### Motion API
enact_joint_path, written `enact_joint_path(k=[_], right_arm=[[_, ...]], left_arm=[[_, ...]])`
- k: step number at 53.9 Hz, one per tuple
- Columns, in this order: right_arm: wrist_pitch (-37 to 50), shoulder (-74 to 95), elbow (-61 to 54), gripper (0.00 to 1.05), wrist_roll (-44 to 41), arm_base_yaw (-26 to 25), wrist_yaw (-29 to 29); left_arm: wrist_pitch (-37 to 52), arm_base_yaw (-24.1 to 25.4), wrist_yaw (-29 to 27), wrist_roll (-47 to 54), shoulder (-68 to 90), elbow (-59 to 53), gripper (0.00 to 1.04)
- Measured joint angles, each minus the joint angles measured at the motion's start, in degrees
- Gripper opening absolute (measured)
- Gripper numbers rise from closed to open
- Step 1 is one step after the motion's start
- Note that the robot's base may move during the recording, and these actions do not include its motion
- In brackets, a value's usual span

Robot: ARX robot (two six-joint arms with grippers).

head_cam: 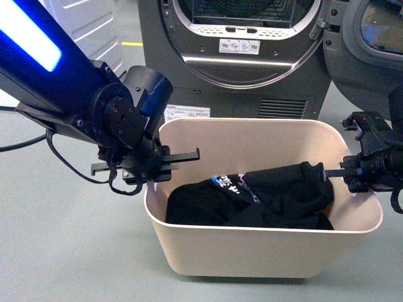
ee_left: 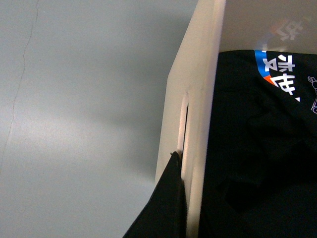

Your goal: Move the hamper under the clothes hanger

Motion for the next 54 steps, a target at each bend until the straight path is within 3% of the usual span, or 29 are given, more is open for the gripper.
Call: enact_joint_path(k=[54], right_arm=[[0.44, -0.02, -0.52, 0.03, -0.07, 1.31, -1.9]], left_arm=[[-0.33, 1.2, -1.51, 1.11, -0.13, -0.39, 0.04]])
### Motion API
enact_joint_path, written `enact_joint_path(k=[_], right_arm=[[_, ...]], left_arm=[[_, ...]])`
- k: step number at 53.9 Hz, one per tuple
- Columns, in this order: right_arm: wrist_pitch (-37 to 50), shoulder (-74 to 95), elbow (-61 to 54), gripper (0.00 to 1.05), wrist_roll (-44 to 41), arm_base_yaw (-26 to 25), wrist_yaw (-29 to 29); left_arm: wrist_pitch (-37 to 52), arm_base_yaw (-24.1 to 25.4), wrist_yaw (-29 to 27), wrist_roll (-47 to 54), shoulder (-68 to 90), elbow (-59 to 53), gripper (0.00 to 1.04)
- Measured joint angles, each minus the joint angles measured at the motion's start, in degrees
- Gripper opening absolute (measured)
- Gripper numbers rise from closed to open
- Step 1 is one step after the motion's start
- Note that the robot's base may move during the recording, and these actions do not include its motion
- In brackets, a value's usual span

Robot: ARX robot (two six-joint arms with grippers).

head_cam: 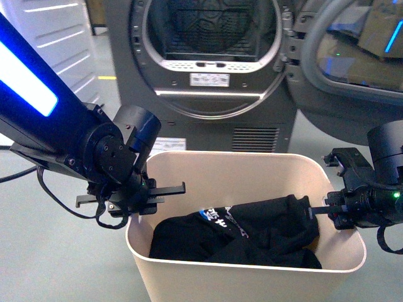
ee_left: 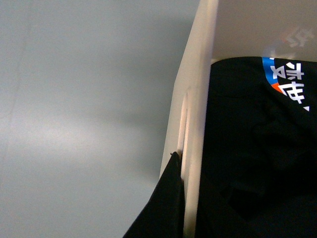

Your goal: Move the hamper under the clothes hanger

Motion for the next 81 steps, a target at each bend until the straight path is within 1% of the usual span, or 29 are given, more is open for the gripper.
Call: enact_joint_path(k=[6, 24, 37, 81], right_arm=[[0.04, 0.0, 0.0, 0.03, 0.0, -0.11, 0.2], [0.13, 0.0, -0.02, 0.03, -0.02, -2.14, 1.55], [0.13, 0.02, -0.04, 0.03, -0.04, -1.4, 0.68], [0.17, 0.07, -0.04, 0.03, -0.07, -1.51, 0.7]], left_arm=[[0.0, 0.07, 0.28, 0.07, 0.0, 0.0, 0.04], [0.02, -2.14, 1.6, 0.04, -0.04, 0.02, 0.04], [0.02, -1.31, 1.07, 0.04, -0.04, 0.0, 0.04], [0.02, -1.42, 1.07, 0.04, -0.2, -0.04, 0.04]])
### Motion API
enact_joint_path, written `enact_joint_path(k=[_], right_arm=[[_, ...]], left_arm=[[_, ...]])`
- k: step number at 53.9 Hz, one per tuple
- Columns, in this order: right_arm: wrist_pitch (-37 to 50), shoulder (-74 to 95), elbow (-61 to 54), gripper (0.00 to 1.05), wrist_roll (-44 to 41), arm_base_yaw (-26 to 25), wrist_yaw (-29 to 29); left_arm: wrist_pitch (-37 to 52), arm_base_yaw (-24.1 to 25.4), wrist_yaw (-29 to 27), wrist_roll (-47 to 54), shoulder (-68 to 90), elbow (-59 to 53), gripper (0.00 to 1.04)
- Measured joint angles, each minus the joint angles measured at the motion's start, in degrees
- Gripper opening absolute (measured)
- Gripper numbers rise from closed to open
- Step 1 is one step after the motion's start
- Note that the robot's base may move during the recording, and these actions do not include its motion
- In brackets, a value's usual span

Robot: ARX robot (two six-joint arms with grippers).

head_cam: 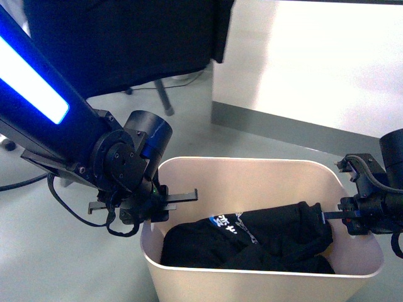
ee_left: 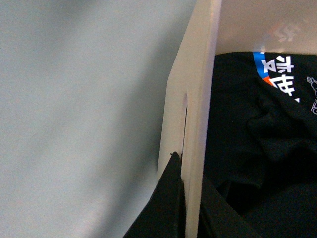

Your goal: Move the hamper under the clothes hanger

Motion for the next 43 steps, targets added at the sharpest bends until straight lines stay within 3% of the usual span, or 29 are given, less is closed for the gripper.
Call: enact_joint_path(k=[43], right_arm=[[0.0, 0.0, -0.11, 0.03, 0.0, -0.94, 0.68]], left_arm=[[-0.02, -1.09, 0.24, -0.02, -0.31, 0.02, 0.04]])
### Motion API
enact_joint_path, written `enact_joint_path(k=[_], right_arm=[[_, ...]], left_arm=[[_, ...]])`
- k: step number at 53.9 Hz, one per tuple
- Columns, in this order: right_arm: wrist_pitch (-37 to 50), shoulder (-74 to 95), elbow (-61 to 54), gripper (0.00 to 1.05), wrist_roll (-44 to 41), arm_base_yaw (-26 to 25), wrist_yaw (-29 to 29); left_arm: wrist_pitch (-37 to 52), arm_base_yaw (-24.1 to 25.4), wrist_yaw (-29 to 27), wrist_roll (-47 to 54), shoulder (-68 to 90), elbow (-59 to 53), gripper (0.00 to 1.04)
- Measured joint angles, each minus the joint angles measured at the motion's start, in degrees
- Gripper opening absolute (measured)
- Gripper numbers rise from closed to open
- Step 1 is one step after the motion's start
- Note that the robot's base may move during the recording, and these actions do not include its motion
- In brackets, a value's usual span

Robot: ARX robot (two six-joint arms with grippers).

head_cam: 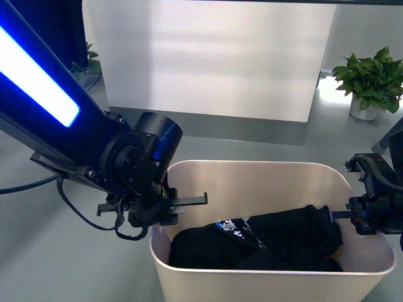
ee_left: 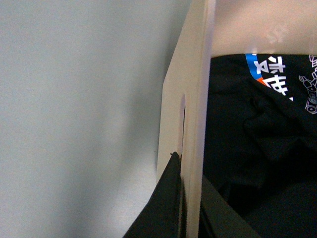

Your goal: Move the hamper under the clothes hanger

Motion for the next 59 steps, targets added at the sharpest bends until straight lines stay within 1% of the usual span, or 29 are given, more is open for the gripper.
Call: enact_joint_path(k=[15, 31, 59], right_arm=[[0.0, 0.0, 0.0, 0.03, 0.02, 1.66, -0.81], [0.0, 0.0, 0.0, 0.03, 0.02, 1.05, -0.48], [0.0, 0.0, 0.0, 0.03, 0.02, 0.98, -0.52]], left_arm=[[0.0, 1.57, -0.87, 0.04, 0.0, 0.0, 0.04], [0.0, 1.11, 0.0, 0.04, 0.0, 0.0, 0.04], [0.0, 0.94, -0.15, 0.02, 0.0, 0.0, 0.04]])
